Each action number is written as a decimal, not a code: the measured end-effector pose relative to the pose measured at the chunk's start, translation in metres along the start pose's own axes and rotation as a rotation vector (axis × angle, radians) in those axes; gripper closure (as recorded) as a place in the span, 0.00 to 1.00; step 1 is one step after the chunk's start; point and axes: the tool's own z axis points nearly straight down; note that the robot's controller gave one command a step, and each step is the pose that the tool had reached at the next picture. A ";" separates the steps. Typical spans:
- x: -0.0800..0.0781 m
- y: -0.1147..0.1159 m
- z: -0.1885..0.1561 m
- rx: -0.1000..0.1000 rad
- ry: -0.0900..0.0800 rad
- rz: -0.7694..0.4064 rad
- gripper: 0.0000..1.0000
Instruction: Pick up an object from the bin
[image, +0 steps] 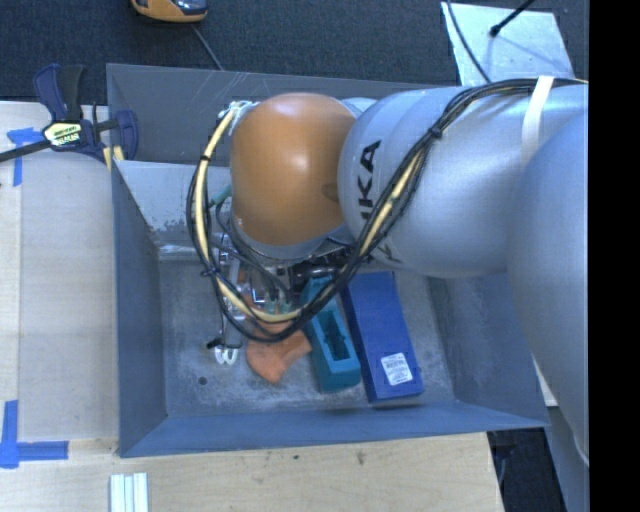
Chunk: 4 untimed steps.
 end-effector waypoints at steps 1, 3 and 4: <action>-0.002 -0.001 -0.005 -0.002 -0.008 0.003 0.00; -0.044 -0.043 0.090 0.003 -0.011 -0.106 0.00; -0.041 -0.066 0.104 -0.004 -0.008 -0.161 0.00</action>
Offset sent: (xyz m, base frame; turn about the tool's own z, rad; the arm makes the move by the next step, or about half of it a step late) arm 0.0058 -0.0686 -0.0788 -0.0611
